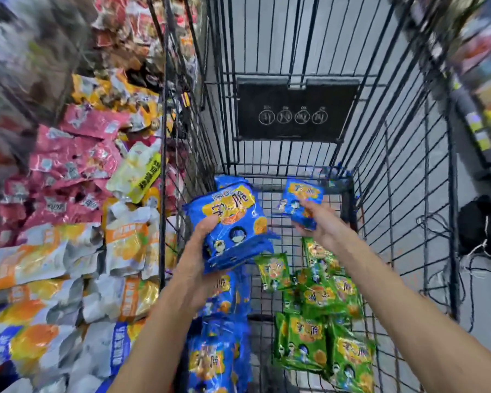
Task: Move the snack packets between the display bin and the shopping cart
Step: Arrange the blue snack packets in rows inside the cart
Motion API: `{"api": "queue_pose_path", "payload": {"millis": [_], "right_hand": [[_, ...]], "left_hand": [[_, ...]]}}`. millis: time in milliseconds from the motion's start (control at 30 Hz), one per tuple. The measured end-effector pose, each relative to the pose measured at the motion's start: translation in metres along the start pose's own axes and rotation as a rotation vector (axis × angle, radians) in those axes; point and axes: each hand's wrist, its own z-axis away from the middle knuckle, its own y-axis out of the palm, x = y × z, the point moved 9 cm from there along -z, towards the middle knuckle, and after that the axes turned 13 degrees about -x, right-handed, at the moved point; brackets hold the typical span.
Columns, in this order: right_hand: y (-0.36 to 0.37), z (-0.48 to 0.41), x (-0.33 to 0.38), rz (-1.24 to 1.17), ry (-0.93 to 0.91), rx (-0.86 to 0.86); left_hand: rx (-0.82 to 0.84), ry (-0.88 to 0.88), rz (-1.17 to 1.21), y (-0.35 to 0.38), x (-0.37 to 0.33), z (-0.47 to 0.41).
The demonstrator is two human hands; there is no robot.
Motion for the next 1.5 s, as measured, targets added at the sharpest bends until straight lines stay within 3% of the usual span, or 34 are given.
{"api": "queue_pose_path", "payload": {"millis": [133, 267, 367, 467, 500, 533, 600, 667, 767, 867, 1000, 1067, 1133, 1267, 1433, 1500], "right_hand": [[0.034, -0.054, -0.059, 0.376, -0.011, -0.003], [0.053, -0.085, -0.092, 0.522, -0.077, 0.017], [0.054, -0.097, -0.092, 0.727, -0.185, -0.001], [0.042, -0.091, -0.075, 1.164, -0.368, -0.134], [0.043, -0.083, -0.066, 1.211, -0.435, -0.175], [0.045, -0.072, -0.055, 1.153, -0.482, -0.197], [0.048, -0.047, -0.036, 0.674, -0.418, -0.147], [0.063, -0.012, -0.023, 0.176, -0.233, 0.100], [0.080, 0.047, 0.009, 0.198, -0.383, 0.400], [0.079, 0.064, 0.025, 0.197, -0.500, 0.405], [0.069, 0.032, 0.029, -0.062, -0.200, 0.395], [0.059, -0.007, 0.025, -0.216, -0.045, 0.281], [0.049, -0.054, 0.011, -0.167, 0.026, 0.099], [0.057, -0.119, -0.034, 0.017, 0.143, -0.053], [0.062, -0.152, -0.049, 0.302, -0.034, -0.197], [0.069, -0.156, -0.045, 0.567, -0.175, -0.186]], "left_hand": [[-0.028, 0.077, 0.035, -0.009, -0.012, -0.021], [-0.084, 0.111, -0.005, -0.016, -0.011, -0.038], [-0.064, 0.099, -0.014, -0.015, -0.006, -0.047], [-0.059, 0.087, -0.012, -0.015, -0.003, -0.052], [-0.064, 0.089, -0.013, -0.016, -0.003, -0.053], [-0.074, 0.093, -0.016, -0.016, -0.003, -0.054], [-0.096, 0.106, -0.046, -0.018, -0.005, -0.057], [-0.135, 0.123, -0.131, -0.018, -0.006, -0.060], [-0.180, 0.147, -0.238, -0.013, -0.007, -0.065], [-0.226, 0.164, -0.320, -0.006, -0.010, -0.067], [-0.278, 0.093, -0.345, -0.012, -0.010, -0.072], [-0.291, 0.085, -0.372, -0.017, -0.012, -0.074], [-0.320, 0.073, -0.399, -0.025, -0.011, -0.079], [-0.339, 0.016, -0.310, -0.035, -0.003, -0.091], [-0.287, -0.035, -0.239, -0.034, 0.009, -0.095], [-0.279, -0.031, -0.232, -0.033, 0.009, -0.094]]}}
